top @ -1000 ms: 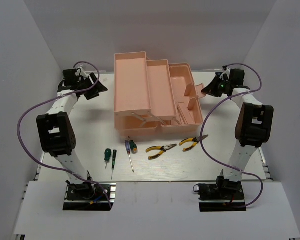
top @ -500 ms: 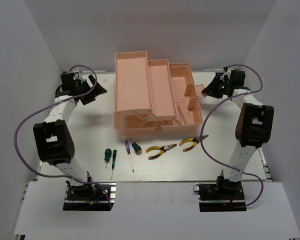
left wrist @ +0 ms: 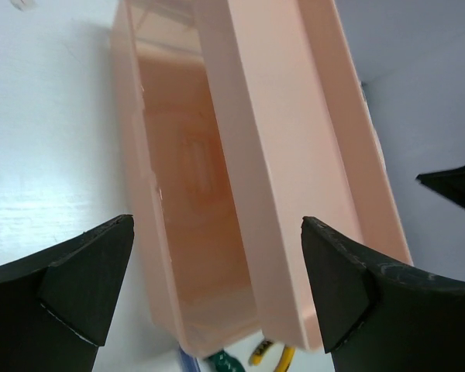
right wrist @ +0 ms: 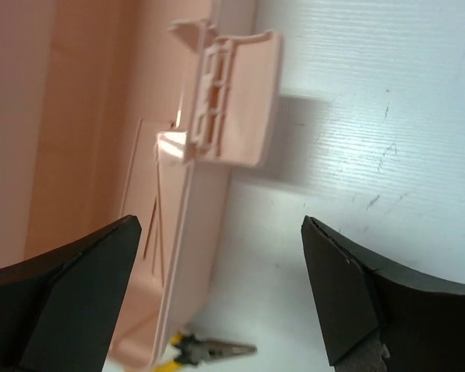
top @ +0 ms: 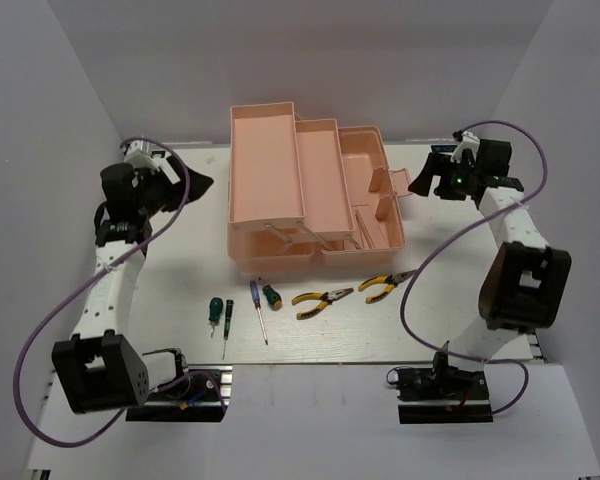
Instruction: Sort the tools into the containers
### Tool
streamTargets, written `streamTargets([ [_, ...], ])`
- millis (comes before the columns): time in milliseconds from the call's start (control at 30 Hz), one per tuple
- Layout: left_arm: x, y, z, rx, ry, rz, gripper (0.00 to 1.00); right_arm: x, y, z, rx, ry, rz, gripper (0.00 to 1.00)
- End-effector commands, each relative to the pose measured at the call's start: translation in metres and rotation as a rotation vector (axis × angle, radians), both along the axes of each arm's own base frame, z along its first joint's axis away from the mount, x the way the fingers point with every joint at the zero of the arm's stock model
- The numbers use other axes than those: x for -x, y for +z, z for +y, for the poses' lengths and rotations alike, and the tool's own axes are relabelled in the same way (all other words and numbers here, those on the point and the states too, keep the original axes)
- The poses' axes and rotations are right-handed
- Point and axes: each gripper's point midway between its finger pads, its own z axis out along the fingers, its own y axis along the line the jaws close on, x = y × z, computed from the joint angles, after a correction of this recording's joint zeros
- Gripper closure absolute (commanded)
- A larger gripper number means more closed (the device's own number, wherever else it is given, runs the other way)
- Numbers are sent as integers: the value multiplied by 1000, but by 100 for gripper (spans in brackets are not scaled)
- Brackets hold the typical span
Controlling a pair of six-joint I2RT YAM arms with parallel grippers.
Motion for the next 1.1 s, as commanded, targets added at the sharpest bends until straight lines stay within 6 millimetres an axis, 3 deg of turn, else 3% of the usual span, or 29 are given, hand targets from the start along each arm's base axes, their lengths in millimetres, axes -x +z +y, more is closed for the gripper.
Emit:
streamTargets([
  [0, 29, -12, -25, 35, -115, -11, 0, 41, 25, -2, 111, 164, -90, 9],
  [33, 34, -17, -27, 39, -125, -5, 0, 55, 16, 1, 135, 231, -92, 9],
  [67, 43, -31, -29, 39, -141, 19, 0, 69, 35, 12, 95, 294, -149, 9],
  [133, 59, -31, -33, 29, -166, -8, 0, 102, 32, 24, 86, 408, -149, 9],
  [167, 66, -42, -34, 18, -170, 0, 0, 118, 40, 32, 63, 451, -171, 12],
  [233, 81, -40, -40, -10, -214, -34, 0, 154, 28, 44, 53, 556, -184, 18],
  [333, 93, -51, -45, -56, -258, -49, 6, 188, 25, 55, 96, 652, -282, 69],
  [367, 98, -53, -50, -51, -286, -61, 19, 205, 12, 58, 105, 660, -285, 100],
  [433, 103, -57, -57, -35, -333, -74, 48, 208, 2, 57, 140, 649, -285, 100],
  [467, 104, -49, -63, -22, -365, -111, 75, 217, -9, 58, 141, 662, -269, 100],
  [533, 103, -51, -64, -11, -372, -108, 97, 224, -20, 60, 137, 671, -224, 100],
  [567, 105, -51, -66, 1, -383, -104, 100, 226, -24, 59, 142, 675, -203, 91],
  [700, 104, -51, -66, 1, -381, -102, 100, 233, -44, 59, 136, 676, -138, 27],
  [733, 104, -51, -66, -8, -384, -108, 94, 232, -47, 59, 114, 660, -115, 11],
  [800, 105, -49, -66, -10, -384, -117, 81, 230, -45, 62, 72, 639, -89, 10],
  [833, 107, -48, -67, -7, -394, -118, 68, 230, -48, 63, 46, 649, -52, 10],
  [900, 109, -41, -68, -12, -403, -148, 53, 236, -47, 66, -8, 662, 7, 10],
  [933, 111, -41, -69, -9, -413, -149, 39, 237, -46, 67, -26, 665, 39, 10],
  [967, 112, -41, -70, -6, -422, -150, 33, 236, -46, 67, -30, 662, 48, 14],
  [1000, 112, -36, -71, -11, -422, -169, 26, 234, -49, 65, -26, 629, 74, 21],
  [1033, 114, -36, -72, -8, -432, -170, 18, 232, -52, 63, -25, 591, 92, 52],
  [1067, 115, -34, -73, -7, -444, -179, 16, 231, -59, 57, 13, 550, 119, 75],
])
